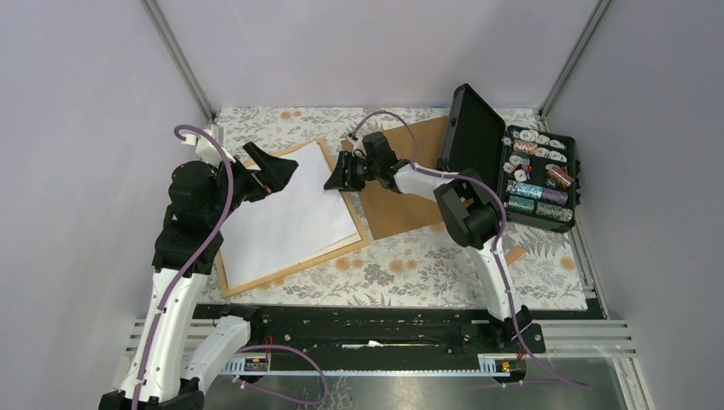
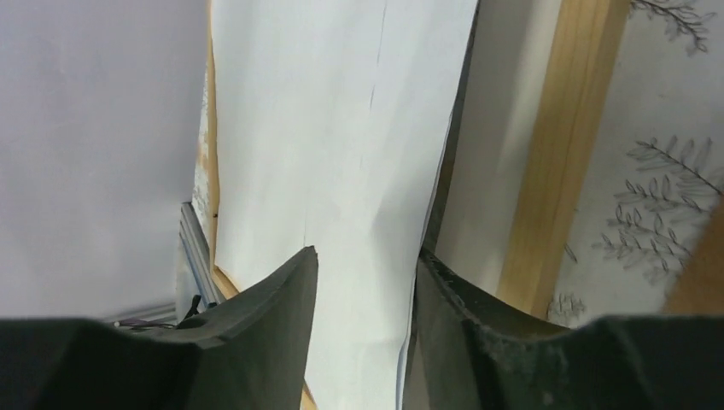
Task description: Put the photo into the frame
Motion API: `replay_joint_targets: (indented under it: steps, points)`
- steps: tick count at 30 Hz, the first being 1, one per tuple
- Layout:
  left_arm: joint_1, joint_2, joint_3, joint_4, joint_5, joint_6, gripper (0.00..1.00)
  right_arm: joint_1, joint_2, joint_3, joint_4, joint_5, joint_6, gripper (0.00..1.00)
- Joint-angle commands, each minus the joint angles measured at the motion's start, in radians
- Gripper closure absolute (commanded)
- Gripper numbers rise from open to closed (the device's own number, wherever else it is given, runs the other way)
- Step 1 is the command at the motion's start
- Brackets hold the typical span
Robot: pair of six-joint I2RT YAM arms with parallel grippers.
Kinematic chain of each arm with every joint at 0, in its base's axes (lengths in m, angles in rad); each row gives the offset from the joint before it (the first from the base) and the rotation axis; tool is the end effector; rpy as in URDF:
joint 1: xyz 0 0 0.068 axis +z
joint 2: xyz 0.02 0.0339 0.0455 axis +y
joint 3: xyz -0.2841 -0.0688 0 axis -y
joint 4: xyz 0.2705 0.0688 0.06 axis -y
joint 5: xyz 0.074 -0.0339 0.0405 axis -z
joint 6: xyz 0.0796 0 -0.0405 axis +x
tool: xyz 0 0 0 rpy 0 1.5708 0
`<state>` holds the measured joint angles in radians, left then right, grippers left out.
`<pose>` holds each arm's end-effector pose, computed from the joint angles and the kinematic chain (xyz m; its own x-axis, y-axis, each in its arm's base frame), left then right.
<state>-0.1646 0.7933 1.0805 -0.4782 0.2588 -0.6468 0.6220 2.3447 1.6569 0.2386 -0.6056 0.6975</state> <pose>0.2051 -0.0547 0.4215 -0.3943 -0.5251 -0.7542 0.2114 0.7469 -0.6304 0.4541 0.3813 0.1308 -0.8459 0.0433 -0.5316 -0.4599 0.4456 0.7680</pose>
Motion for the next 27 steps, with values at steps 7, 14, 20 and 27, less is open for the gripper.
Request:
replay_joint_targets:
  steps: [7, 14, 20, 27]
  points:
    - [0.002, -0.001, -0.011, -0.018, 0.024, 0.036, 0.01, 0.013, -0.307, -0.055, -0.454, 0.354, -0.318, 0.28]
    - [0.002, 0.032, -0.119, -0.030, 0.055, 0.030, 0.01, 0.072, -0.329, -0.154, -0.329, 0.287, -0.278, 0.29]
    - [0.003, 0.126, -0.160, -0.084, 0.047, 0.062, 0.01, 0.143, -0.290, -0.227, -0.117, 0.310, -0.221, 0.32]
    - [0.002, 0.238, -0.208, 0.018, 0.068, -0.016, 0.01, 0.141, -0.239, -0.339, 0.002, 0.276, -0.157, 0.41]
